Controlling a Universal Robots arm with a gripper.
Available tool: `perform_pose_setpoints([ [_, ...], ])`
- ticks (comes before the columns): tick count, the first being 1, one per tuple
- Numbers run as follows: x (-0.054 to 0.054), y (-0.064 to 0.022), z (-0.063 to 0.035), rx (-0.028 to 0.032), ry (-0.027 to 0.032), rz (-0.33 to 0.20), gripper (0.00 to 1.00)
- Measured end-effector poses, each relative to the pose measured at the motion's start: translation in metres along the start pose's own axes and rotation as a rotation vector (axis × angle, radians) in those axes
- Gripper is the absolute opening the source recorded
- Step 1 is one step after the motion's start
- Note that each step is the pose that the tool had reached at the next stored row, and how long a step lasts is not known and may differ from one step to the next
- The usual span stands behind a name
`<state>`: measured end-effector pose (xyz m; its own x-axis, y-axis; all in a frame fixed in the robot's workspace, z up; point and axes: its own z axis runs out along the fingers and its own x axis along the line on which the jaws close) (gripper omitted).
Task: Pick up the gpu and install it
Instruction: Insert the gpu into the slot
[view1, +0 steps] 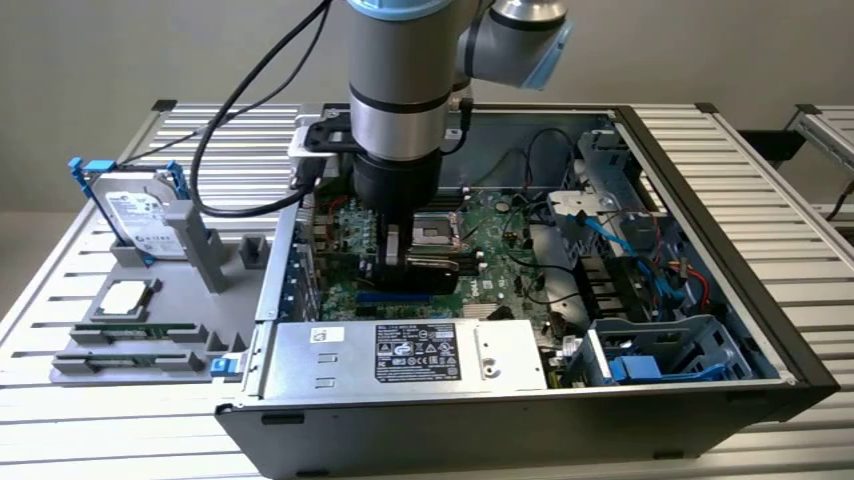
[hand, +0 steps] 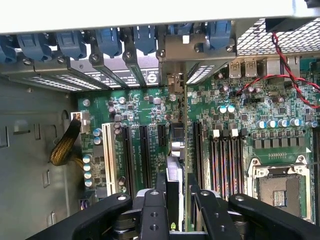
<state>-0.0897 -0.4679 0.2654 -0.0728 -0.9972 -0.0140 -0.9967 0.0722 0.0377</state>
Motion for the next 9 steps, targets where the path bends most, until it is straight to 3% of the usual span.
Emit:
perform_pose_setpoints([
  [9, -0.0003, 0.0013, 0.0012, -0.0007, 0.0001, 0.0, 0.27],
])
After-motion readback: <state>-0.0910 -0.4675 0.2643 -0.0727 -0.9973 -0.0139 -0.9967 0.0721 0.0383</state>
